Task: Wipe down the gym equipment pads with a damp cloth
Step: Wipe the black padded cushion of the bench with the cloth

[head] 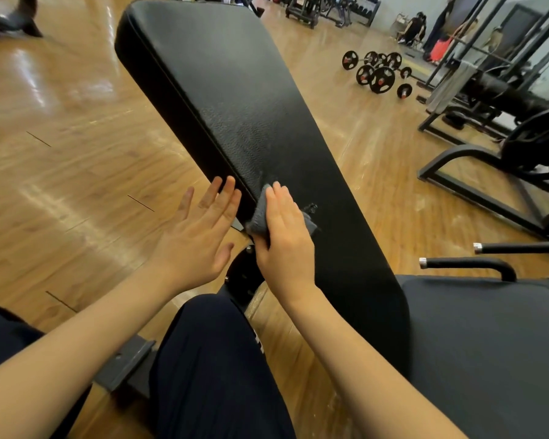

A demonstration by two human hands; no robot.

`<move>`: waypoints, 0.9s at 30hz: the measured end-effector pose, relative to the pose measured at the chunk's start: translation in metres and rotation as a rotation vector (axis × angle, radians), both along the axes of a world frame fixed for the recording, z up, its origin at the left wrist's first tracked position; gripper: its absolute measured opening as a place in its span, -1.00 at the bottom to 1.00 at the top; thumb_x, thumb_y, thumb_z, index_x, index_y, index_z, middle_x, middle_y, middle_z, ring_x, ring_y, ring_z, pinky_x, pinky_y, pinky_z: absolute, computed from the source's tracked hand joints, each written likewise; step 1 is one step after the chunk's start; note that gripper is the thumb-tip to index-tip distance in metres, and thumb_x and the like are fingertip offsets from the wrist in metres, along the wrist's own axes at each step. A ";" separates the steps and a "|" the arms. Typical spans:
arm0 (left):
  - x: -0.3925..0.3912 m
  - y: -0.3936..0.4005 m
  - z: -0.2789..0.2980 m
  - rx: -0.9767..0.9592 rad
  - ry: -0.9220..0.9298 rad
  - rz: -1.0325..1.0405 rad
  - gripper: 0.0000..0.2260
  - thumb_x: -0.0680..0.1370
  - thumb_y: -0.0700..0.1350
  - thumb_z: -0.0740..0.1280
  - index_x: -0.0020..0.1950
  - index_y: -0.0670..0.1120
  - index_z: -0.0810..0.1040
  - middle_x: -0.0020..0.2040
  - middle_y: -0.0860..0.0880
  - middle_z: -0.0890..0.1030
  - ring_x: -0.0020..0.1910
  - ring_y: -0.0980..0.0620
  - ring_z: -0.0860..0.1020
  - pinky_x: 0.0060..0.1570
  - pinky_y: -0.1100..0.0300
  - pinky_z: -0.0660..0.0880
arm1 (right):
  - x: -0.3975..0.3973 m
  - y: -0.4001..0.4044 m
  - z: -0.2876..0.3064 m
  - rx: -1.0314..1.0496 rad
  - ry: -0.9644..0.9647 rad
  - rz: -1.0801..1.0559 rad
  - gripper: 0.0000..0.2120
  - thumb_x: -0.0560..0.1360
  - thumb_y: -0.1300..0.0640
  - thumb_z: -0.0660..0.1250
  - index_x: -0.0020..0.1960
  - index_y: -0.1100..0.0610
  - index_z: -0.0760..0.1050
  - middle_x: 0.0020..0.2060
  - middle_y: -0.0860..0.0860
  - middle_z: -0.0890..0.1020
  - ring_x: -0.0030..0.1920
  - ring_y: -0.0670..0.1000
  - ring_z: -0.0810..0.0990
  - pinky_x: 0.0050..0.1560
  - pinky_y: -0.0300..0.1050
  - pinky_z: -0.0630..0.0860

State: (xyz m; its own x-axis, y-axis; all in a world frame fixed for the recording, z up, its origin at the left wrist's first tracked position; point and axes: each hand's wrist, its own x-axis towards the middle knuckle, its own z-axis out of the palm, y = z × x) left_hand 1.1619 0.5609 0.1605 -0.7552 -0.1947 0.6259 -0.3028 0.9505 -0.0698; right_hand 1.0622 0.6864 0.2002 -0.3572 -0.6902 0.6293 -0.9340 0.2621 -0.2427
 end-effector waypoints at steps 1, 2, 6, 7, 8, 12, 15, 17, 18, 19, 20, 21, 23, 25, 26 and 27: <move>0.000 -0.001 0.000 0.003 -0.004 0.000 -0.33 0.47 0.04 0.08 0.51 -0.22 0.03 0.52 -0.16 0.06 0.53 0.02 -0.23 0.44 -0.03 -0.13 | 0.000 -0.007 0.005 0.000 0.007 0.013 -0.40 0.39 0.30 0.40 0.38 0.34 0.29 0.33 0.26 0.41 0.38 0.19 0.33 0.36 0.07 0.26; 0.001 -0.002 0.001 0.000 -0.010 0.000 -0.33 0.46 0.03 0.08 0.52 -0.21 0.03 0.53 -0.15 0.06 0.53 0.02 -0.24 0.45 -0.03 -0.14 | -0.001 -0.012 0.008 0.000 0.013 0.022 -0.39 0.39 0.30 0.41 0.39 0.34 0.28 0.34 0.25 0.40 0.39 0.18 0.32 0.37 0.06 0.24; 0.008 -0.003 0.006 -0.020 -0.024 -0.005 -0.35 0.45 -0.02 0.07 0.52 -0.19 0.06 0.52 -0.16 0.06 0.53 0.02 -0.23 0.46 -0.05 -0.14 | -0.004 0.006 -0.005 0.024 -0.024 -0.008 -0.37 0.42 0.30 0.39 0.43 0.25 0.24 0.39 0.15 0.36 0.43 0.06 0.25 0.41 -0.02 0.16; 0.009 -0.002 0.008 -0.016 -0.015 0.005 -0.35 0.44 -0.03 0.07 0.52 -0.19 0.06 0.52 -0.17 0.05 0.54 -0.01 -0.21 0.46 -0.07 -0.13 | -0.004 0.017 -0.013 0.028 -0.047 -0.036 -0.35 0.41 0.32 0.40 0.43 0.23 0.23 0.40 0.13 0.35 0.44 0.03 0.23 0.41 -0.04 0.14; 0.009 -0.003 0.010 -0.005 -0.004 0.028 -0.34 0.44 -0.03 0.08 0.52 -0.20 0.05 0.52 -0.19 0.04 0.55 -0.07 -0.15 0.46 -0.08 -0.09 | -0.004 0.030 -0.022 0.034 -0.066 -0.066 -0.33 0.40 0.33 0.41 0.44 0.22 0.22 0.41 0.10 0.33 0.44 -0.01 0.20 0.41 -0.05 0.12; 0.008 -0.014 0.022 0.034 0.021 0.136 -0.28 0.39 0.03 0.09 0.51 -0.24 0.05 0.51 -0.26 0.09 0.48 -0.20 0.08 0.40 -0.16 0.07 | -0.007 0.058 -0.041 0.034 -0.100 -0.111 -0.26 0.36 0.36 0.44 0.45 0.19 0.19 0.40 0.01 0.28 0.44 -0.08 0.17 0.40 -0.01 0.18; 0.007 -0.018 0.024 0.032 0.005 0.107 -0.27 0.37 0.05 0.08 0.49 -0.25 0.09 0.48 -0.30 0.17 0.45 -0.21 0.12 0.38 -0.18 0.14 | -0.004 0.043 -0.029 0.006 -0.112 -0.103 -0.33 0.36 0.37 0.43 0.41 0.27 0.26 0.37 0.12 0.37 0.41 -0.01 0.23 0.35 0.10 0.32; 0.007 -0.017 0.024 0.059 0.010 0.094 -0.27 0.37 0.04 0.08 0.48 -0.26 0.10 0.47 -0.31 0.22 0.44 -0.21 0.14 0.34 -0.22 0.24 | -0.001 0.020 -0.014 -0.012 -0.087 -0.058 -0.35 0.36 0.38 0.41 0.40 0.30 0.27 0.35 0.18 0.40 0.40 0.08 0.28 0.33 0.11 0.34; 0.007 -0.017 0.025 0.070 0.015 0.086 -0.28 0.37 0.03 0.09 0.48 -0.25 0.11 0.47 -0.31 0.23 0.44 -0.20 0.14 0.32 -0.23 0.24 | 0.000 0.007 -0.005 -0.023 -0.063 -0.029 -0.36 0.36 0.38 0.40 0.40 0.31 0.27 0.34 0.21 0.40 0.39 0.11 0.30 0.34 0.10 0.33; 0.008 -0.017 0.026 0.081 0.021 0.075 -0.29 0.38 0.02 0.09 0.49 -0.24 0.11 0.48 -0.30 0.22 0.45 -0.20 0.15 0.32 -0.22 0.23 | 0.001 -0.007 0.003 -0.034 -0.041 -0.004 -0.37 0.36 0.37 0.39 0.39 0.32 0.28 0.34 0.23 0.41 0.39 0.14 0.32 0.34 0.10 0.33; 0.010 -0.017 0.027 0.095 0.032 0.061 -0.30 0.38 0.00 0.10 0.49 -0.24 0.11 0.48 -0.29 0.22 0.46 -0.19 0.16 0.34 -0.20 0.21 | 0.003 -0.019 0.012 -0.042 -0.021 0.013 -0.38 0.36 0.36 0.39 0.38 0.34 0.29 0.33 0.25 0.41 0.38 0.18 0.34 0.33 0.10 0.33; 0.011 -0.018 0.027 0.113 0.048 0.046 -0.32 0.39 -0.03 0.11 0.49 -0.23 0.12 0.49 -0.28 0.21 0.46 -0.19 0.17 0.36 -0.19 0.20 | 0.005 -0.030 0.018 -0.045 -0.008 0.025 -0.40 0.36 0.34 0.39 0.37 0.35 0.31 0.32 0.26 0.42 0.37 0.20 0.35 0.33 0.11 0.34; 0.011 -0.016 0.027 0.143 0.089 0.025 -0.35 0.40 -0.08 0.12 0.49 -0.23 0.15 0.49 -0.28 0.21 0.47 -0.19 0.18 0.39 -0.16 0.18 | 0.007 -0.044 0.027 -0.044 -0.003 0.038 -0.42 0.38 0.31 0.37 0.37 0.35 0.31 0.33 0.27 0.41 0.37 0.21 0.34 0.34 0.09 0.32; 0.009 -0.014 0.027 0.151 0.121 0.025 -0.35 0.39 -0.13 0.13 0.48 -0.26 0.16 0.48 -0.31 0.20 0.47 -0.21 0.18 0.39 -0.15 0.19 | 0.005 -0.043 0.026 -0.036 0.008 0.039 -0.41 0.41 0.27 0.37 0.39 0.32 0.28 0.35 0.24 0.38 0.40 0.17 0.31 0.36 0.03 0.26; 0.009 -0.013 0.028 0.166 0.130 0.037 -0.34 0.38 -0.15 0.15 0.47 -0.28 0.14 0.49 -0.32 0.18 0.47 -0.22 0.16 0.39 -0.16 0.19 | 0.004 -0.038 0.022 -0.028 0.011 0.035 -0.40 0.42 0.26 0.38 0.41 0.30 0.26 0.37 0.21 0.37 0.41 0.13 0.29 0.38 0.00 0.21; 0.008 -0.014 0.030 0.189 0.132 0.058 -0.32 0.37 -0.15 0.17 0.48 -0.29 0.12 0.49 -0.33 0.16 0.48 -0.22 0.14 0.38 -0.17 0.19 | 0.003 -0.030 0.017 -0.025 0.008 0.029 -0.38 0.42 0.26 0.38 0.42 0.28 0.25 0.38 0.19 0.36 0.42 0.09 0.26 0.39 -0.03 0.18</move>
